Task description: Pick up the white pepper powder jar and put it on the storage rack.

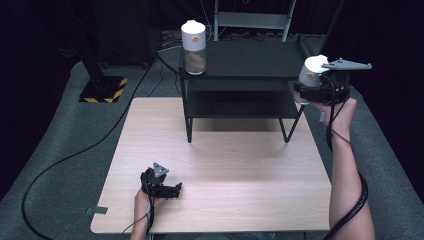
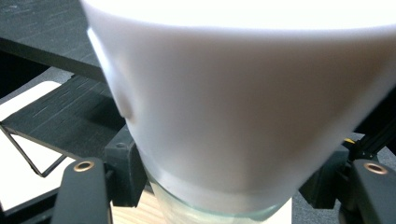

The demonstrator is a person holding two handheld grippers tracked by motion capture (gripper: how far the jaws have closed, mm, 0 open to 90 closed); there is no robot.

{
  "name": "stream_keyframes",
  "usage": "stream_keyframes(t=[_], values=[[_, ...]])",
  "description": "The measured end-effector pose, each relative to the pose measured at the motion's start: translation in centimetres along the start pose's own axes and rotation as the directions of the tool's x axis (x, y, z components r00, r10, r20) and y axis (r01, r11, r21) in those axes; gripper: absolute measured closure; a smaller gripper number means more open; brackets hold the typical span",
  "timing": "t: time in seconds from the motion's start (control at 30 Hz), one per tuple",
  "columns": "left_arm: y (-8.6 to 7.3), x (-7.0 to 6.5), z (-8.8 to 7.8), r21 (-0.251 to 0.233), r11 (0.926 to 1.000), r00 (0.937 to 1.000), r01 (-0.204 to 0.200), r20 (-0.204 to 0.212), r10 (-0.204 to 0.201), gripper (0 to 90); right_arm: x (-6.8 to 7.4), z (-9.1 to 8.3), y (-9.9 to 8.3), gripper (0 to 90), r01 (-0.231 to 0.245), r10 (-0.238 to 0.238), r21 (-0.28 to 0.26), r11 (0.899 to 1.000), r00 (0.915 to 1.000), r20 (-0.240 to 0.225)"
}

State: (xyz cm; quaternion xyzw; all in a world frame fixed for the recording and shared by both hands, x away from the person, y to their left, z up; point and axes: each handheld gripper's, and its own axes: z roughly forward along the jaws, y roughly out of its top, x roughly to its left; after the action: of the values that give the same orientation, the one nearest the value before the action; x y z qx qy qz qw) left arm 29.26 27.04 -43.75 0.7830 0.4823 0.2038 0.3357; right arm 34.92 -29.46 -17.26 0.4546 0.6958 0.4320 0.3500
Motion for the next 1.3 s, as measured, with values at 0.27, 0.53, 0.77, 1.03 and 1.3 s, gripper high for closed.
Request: stream_keyframes(t=[0.27,0.53,0.77,1.03,1.3], values=[[0.0,0.0,0.0,0.0,1.0,1.0,0.0,0.0,0.0,0.1,-0.2,-0.2,1.0,29.7,-0.008,0.008,-0.003,1.0,1.0,-0.002],[0.0,0.0,0.0,0.0,1.0,1.0,0.0,0.0,0.0,0.1,-0.4,-0.4,2.1,29.7,-0.012,0.012,-0.013,1.0,0.9999,-0.001],[0.0,0.0,0.0,0.0,1.0,1.0,0.0,0.0,0.0,0.0,-0.4,-0.1,2.9,29.7,-0.019,0.019,-0.017,1.0,0.9998,-0.002],[0.0,0.0,0.0,0.0,1.0,1.0,0.0,0.0,0.0,0.1,-0.3,-0.1,4.1,29.7,-0.022,0.021,-0.029,0.999,0.9998,-0.005],[0.0,0.0,0.0,0.0,1.0,1.0,0.0,0.0,0.0,0.1,-0.3,0.3,5.3,29.7,-0.027,0.027,-0.031,0.999,0.9996,-0.001]])
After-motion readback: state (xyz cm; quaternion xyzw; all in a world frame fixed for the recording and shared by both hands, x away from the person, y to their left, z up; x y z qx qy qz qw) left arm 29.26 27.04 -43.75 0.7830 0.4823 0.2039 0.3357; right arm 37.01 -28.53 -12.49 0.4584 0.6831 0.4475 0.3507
